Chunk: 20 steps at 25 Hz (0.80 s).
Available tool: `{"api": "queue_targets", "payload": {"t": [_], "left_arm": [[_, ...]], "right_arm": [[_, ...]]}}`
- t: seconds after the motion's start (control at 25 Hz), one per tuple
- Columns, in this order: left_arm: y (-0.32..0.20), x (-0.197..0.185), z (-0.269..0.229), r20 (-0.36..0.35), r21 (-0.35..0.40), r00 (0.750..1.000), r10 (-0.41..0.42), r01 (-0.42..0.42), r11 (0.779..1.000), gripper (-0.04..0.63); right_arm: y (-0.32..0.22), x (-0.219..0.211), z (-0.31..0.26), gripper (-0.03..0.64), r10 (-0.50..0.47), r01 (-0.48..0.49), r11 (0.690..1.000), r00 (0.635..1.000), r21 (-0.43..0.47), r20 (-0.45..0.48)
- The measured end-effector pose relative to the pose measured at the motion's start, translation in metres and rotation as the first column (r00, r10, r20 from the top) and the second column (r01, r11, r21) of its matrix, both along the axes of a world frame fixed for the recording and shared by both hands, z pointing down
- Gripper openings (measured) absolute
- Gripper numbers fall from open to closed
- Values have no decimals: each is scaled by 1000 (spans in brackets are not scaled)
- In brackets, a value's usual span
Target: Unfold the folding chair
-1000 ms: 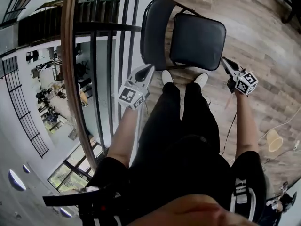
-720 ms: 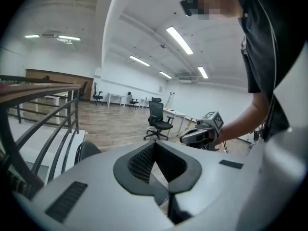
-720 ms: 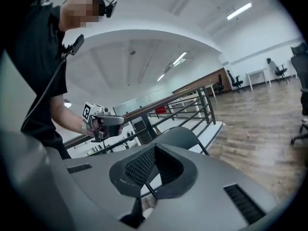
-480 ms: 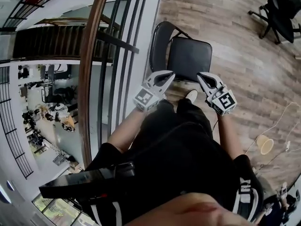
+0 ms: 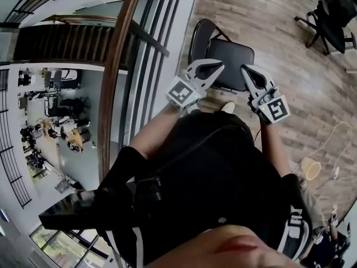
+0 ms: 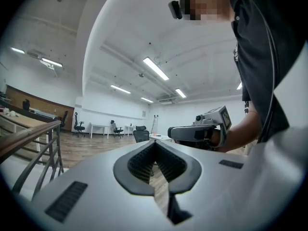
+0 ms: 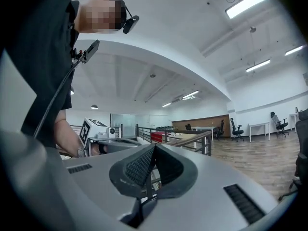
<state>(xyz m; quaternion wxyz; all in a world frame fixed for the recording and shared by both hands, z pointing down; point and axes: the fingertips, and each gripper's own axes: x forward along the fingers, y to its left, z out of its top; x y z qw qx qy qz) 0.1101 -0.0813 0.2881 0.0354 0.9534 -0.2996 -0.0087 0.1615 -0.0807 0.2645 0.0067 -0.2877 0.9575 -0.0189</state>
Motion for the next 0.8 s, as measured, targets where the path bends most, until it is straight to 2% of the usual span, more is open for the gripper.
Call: {"api": "queue_targets", "payload": {"t": [0.12,0.44,0.64,0.8], "left_arm": [[1,-7,4,17,-17,1000,-10,10,1000,4],[4,-13,9,-2,-13,1000,-16,16,1000,4],[4,-17,7,22,-21,999,-27,28,999,3],[10,-14,13,8,-15,1000,-19,19,1000,3]], "right_arm": [[4,-5,1,8,2,-2,1000,1000,0,-8],[11,-10,7,8,11,-11,1000,1000,-12,-5],[10,-10,9,8,14,-14,1000,1000,-19,-5],[14,-8,12,8,9,-9,1000,1000,-22,5]]}}
